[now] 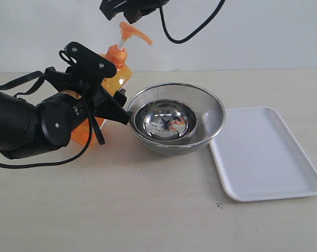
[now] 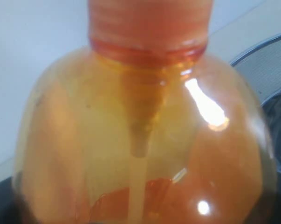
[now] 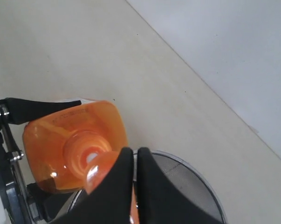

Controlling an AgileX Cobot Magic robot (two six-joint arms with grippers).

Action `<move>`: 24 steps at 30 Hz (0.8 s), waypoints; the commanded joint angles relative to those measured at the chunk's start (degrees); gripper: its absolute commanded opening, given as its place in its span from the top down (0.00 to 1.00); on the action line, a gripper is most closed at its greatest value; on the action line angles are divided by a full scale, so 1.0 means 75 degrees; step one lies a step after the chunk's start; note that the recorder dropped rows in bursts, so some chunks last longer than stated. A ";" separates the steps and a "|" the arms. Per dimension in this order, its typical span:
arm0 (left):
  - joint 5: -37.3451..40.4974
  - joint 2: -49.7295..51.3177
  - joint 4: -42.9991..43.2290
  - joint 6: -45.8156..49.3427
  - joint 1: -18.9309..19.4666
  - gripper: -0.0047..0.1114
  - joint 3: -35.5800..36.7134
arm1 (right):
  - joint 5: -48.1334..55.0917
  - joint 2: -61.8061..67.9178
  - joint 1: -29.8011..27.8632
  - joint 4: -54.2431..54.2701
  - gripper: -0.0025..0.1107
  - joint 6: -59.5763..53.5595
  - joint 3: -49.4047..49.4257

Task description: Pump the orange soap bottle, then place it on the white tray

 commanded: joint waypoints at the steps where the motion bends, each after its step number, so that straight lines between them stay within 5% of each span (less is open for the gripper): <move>1: 0.0501 0.0023 -0.0108 -0.0223 -0.0043 0.92 0.0071 | 0.0158 0.0108 -0.0006 0.0094 0.98 -0.0015 0.0010; 24: 0.0486 0.0023 -0.0108 -0.0223 -0.0043 0.92 0.0071 | 0.0937 0.0242 0.0009 0.0478 0.98 -0.0014 0.0010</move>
